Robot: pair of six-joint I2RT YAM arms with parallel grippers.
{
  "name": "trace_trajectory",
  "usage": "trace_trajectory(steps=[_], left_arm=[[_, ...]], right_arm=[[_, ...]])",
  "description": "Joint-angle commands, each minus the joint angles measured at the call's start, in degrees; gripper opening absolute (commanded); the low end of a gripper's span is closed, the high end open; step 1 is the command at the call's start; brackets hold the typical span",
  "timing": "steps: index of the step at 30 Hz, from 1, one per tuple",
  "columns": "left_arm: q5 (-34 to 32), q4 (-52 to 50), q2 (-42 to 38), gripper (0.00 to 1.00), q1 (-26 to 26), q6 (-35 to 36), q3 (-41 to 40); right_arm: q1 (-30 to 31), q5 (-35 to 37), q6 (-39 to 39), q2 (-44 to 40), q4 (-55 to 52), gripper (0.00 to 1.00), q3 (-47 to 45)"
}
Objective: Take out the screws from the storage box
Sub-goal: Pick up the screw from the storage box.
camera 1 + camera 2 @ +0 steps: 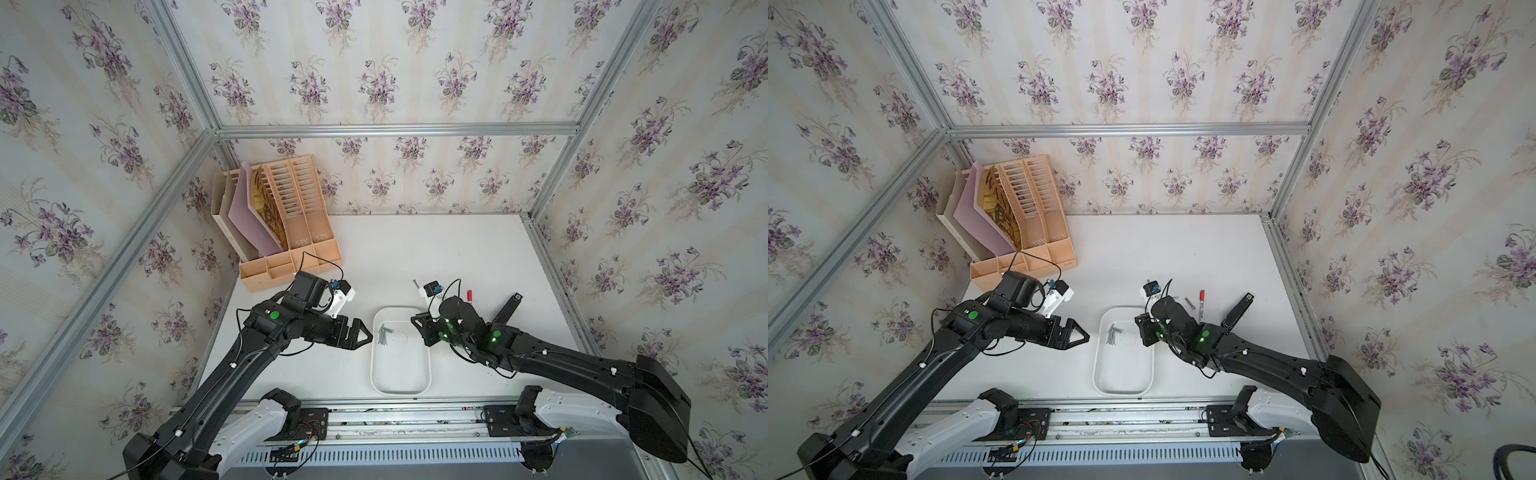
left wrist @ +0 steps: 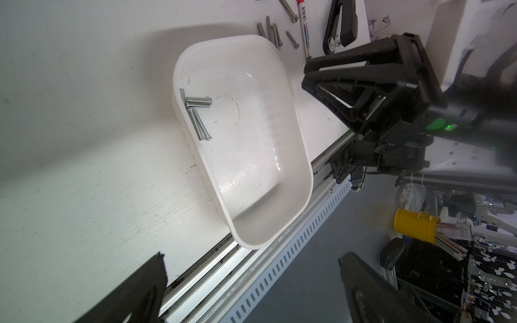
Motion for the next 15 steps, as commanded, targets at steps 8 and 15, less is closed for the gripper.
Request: trace_trajectory(steps=[8,15], left_arm=[[0.14,-0.03,-0.05,0.99,-0.01,0.18,0.12],[0.07,-0.12,-0.37,1.00,-0.01,0.10,0.12]], right_arm=[[2.21,-1.95,-2.18,13.60,-1.71,0.21,6.60],[2.22,-2.54,-2.04,19.77,-3.92,0.20,9.67]])
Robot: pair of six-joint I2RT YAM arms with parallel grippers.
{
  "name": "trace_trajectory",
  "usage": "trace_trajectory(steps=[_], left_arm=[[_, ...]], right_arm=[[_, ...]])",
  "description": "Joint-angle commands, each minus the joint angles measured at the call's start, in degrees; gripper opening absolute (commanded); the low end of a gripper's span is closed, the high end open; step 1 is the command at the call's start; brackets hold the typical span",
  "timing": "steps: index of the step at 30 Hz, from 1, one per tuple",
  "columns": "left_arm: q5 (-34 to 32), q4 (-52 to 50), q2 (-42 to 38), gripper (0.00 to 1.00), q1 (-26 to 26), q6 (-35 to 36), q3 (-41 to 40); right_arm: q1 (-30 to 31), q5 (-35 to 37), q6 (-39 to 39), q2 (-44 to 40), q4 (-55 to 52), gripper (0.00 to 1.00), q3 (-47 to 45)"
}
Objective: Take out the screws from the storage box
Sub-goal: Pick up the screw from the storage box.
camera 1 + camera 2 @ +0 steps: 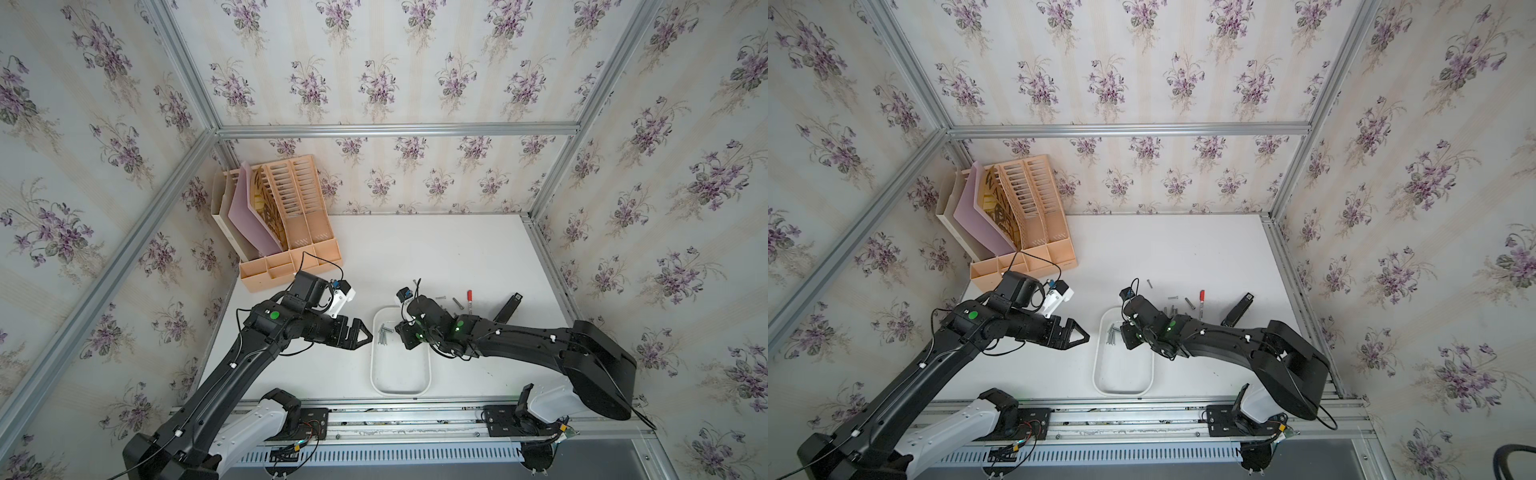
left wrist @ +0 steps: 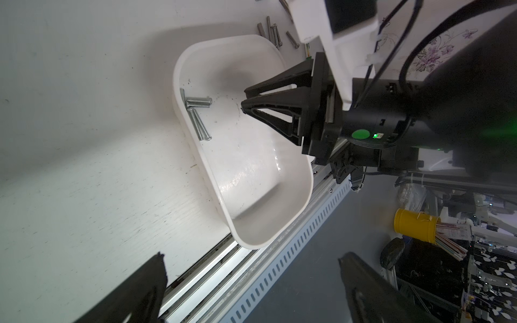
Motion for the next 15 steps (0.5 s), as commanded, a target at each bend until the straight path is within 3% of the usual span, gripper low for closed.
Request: trace_trajectory(steps=[1,15], left_arm=[[0.07,-0.12,0.00,0.99,-0.01,0.16,0.12],[0.07,-0.02,0.37,1.00,-0.01,0.04,0.12]], right_arm=[[0.14,-0.15,-0.36,2.18,-2.22,0.20,1.39],[0.11,3.09,0.43,14.00,-7.25,0.17,9.69]])
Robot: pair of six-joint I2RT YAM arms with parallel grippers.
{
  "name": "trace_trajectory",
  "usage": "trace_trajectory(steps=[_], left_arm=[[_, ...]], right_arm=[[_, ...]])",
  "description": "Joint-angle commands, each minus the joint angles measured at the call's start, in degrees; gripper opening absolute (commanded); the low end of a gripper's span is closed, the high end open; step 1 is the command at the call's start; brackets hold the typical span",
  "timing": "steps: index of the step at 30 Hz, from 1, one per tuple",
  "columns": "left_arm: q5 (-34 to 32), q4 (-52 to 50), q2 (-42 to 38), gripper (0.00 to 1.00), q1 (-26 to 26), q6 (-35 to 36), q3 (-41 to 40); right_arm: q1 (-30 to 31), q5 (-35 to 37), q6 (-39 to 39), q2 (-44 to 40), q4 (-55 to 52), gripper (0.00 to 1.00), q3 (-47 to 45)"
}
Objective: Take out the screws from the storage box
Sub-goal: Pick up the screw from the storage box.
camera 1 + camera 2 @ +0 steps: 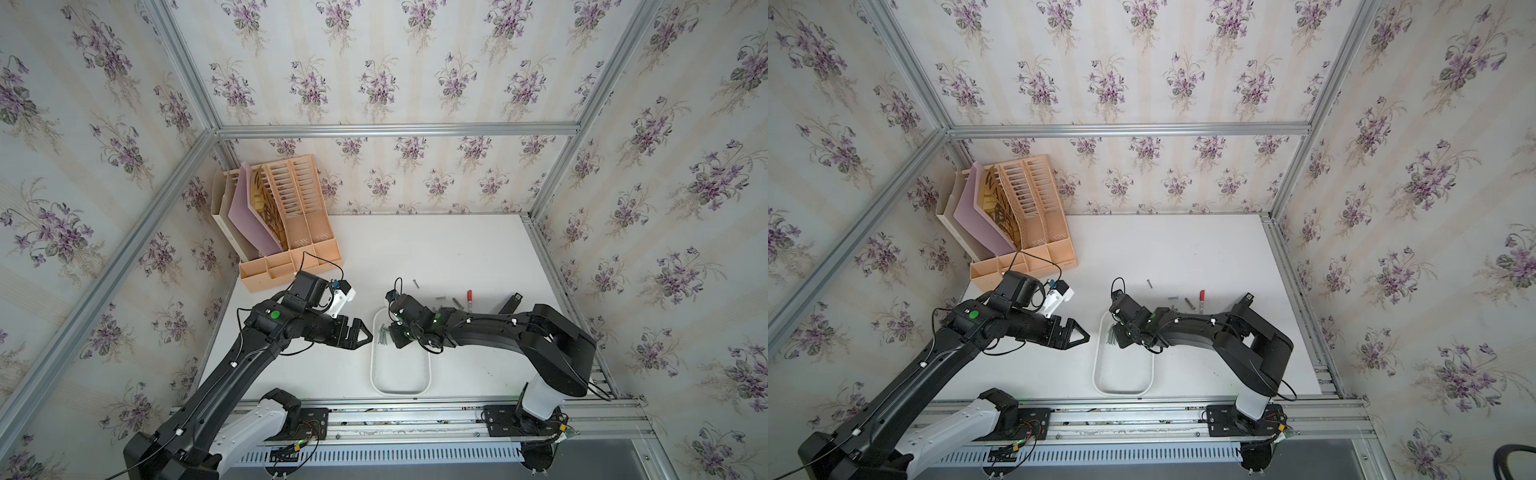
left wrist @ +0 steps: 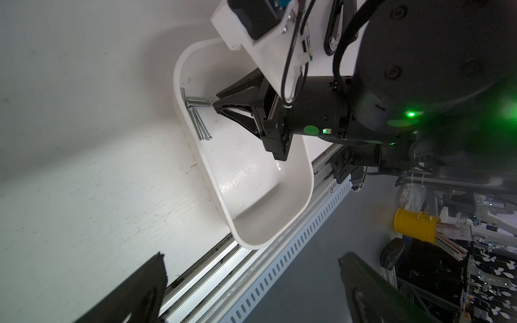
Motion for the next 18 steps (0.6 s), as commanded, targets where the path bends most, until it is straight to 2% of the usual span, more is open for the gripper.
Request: trace_trajectory(steps=[1,12,18], left_arm=[[0.09,-0.04,0.13,0.99,-0.01,0.11,0.12],[-0.02,-0.18,0.19,1.00,-0.01,0.09,0.12],[-0.33,-0.19,-0.06,1.00,0.00,0.02,0.13]], right_arm=[[0.00,2.14,0.47,1.81,-2.26,0.16,1.47],[-0.04,3.90,0.99,3.90,-3.80,0.16,3.57],[-0.01,5.34,1.03,4.43,-4.42,0.30,4.18]])
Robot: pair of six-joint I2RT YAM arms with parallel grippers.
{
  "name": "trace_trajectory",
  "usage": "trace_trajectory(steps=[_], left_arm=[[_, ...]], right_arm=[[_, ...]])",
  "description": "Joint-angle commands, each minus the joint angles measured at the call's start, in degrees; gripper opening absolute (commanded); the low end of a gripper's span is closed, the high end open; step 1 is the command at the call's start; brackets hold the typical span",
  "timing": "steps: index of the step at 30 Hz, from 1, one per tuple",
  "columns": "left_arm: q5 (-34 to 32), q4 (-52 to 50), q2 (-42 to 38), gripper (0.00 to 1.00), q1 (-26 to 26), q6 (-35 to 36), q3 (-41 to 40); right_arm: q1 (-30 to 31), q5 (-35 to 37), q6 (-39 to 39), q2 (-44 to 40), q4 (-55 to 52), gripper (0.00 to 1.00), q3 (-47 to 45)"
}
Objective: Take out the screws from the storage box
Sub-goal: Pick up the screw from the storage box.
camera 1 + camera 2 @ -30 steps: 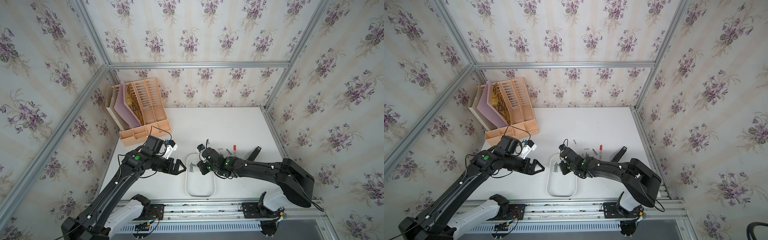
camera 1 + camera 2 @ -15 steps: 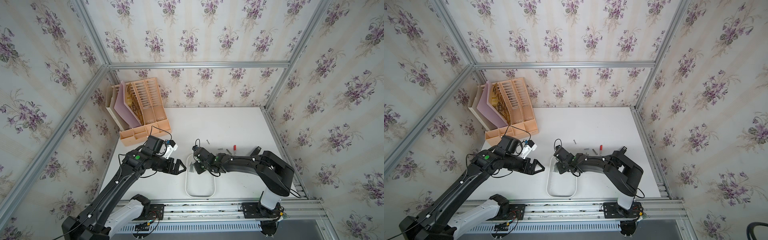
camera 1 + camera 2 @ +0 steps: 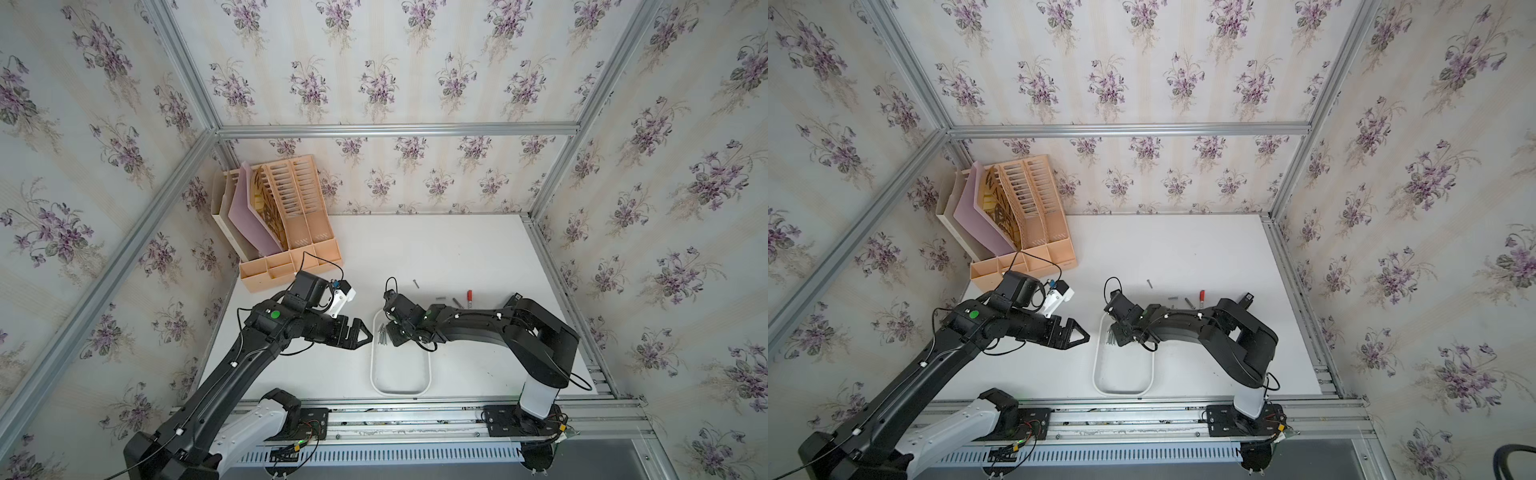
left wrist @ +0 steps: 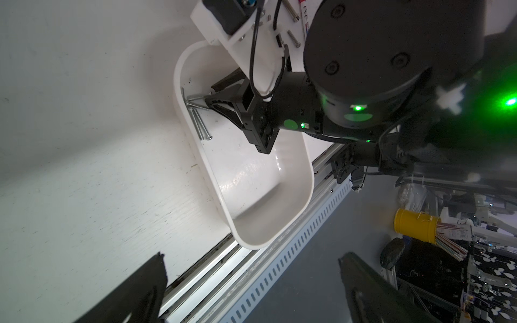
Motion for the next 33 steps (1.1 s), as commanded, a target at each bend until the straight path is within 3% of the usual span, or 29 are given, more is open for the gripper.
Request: trace_trajectory(steps=[1,12,20,25,33], left_arm=[[-0.20,-0.17,-0.11,1.00,-0.01,-0.04,0.12],[-0.39,-0.28,-0.06,0.99,0.01,-0.18,0.12],[-0.39,-0.25,-0.15,0.99,-0.05,-0.15,0.12],[-0.39,-0.21,-0.14,0.99,-0.05,-0.15,0.12],[-0.31,-0.12,-0.14,0.99,-0.03,-0.13,0.14]], right_arm=[[0.01,2.34,0.35,0.21,-1.20,0.30,0.58],[0.01,1.99,-0.27,2.24,-1.63,0.30,2.45],[0.05,-0.20,-0.63,2.76,-1.19,0.10,2.53],[0.08,-0.15,-0.50,2.10,-0.97,0.03,2.17],[0.08,2.02,-0.03,-1.36,0.25,0.00,0.11]])
